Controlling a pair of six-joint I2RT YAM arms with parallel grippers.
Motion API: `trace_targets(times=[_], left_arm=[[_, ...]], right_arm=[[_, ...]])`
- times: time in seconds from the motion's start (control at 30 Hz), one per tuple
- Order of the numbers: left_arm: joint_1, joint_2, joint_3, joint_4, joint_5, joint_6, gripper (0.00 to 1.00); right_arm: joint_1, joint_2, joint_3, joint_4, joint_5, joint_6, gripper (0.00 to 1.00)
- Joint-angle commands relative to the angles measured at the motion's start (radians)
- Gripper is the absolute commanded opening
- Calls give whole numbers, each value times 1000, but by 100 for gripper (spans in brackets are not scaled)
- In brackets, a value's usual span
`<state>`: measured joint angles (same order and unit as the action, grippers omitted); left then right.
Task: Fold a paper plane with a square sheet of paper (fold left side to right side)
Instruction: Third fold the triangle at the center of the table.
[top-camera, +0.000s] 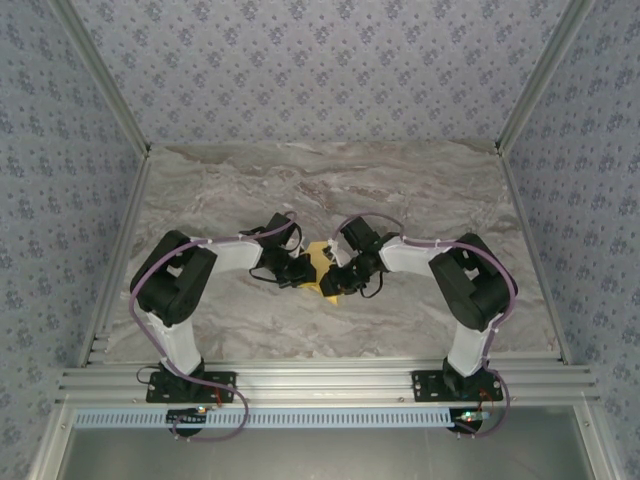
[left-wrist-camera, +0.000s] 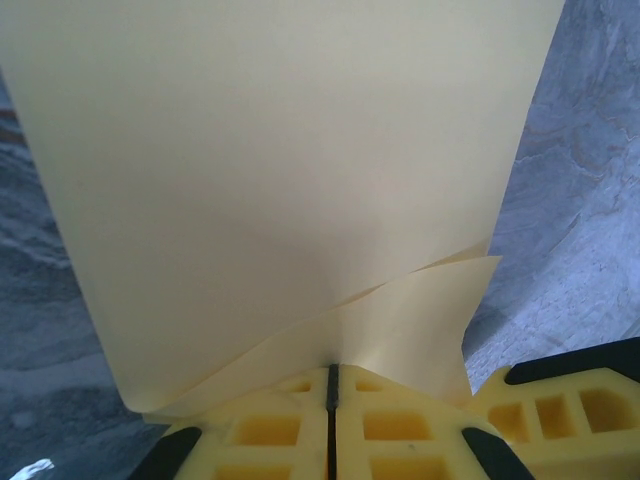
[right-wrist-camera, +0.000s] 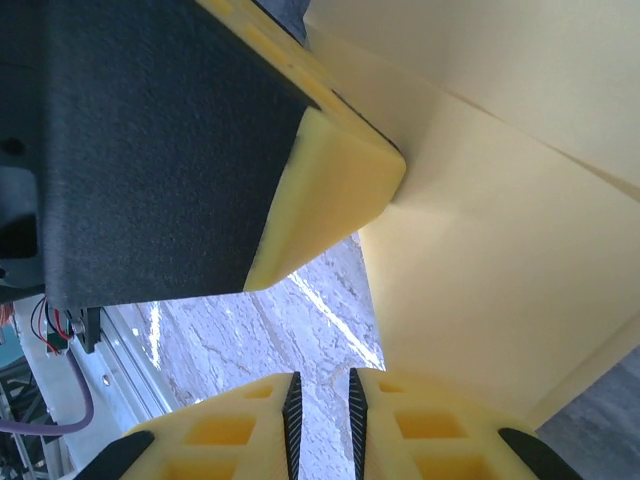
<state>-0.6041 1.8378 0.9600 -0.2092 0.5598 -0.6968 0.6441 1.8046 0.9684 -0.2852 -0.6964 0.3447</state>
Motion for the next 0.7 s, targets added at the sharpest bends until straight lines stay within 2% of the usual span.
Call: trace_targets(times=[0.0,0.67], left_arm=[[-5,28,-34,-107,-98,19,7],[-4,34,-23,-126,-109,30,7]], right_arm=[[0,16,-7,-36,-5,-4,24],[3,35,-20,-205,90,-52,21]])
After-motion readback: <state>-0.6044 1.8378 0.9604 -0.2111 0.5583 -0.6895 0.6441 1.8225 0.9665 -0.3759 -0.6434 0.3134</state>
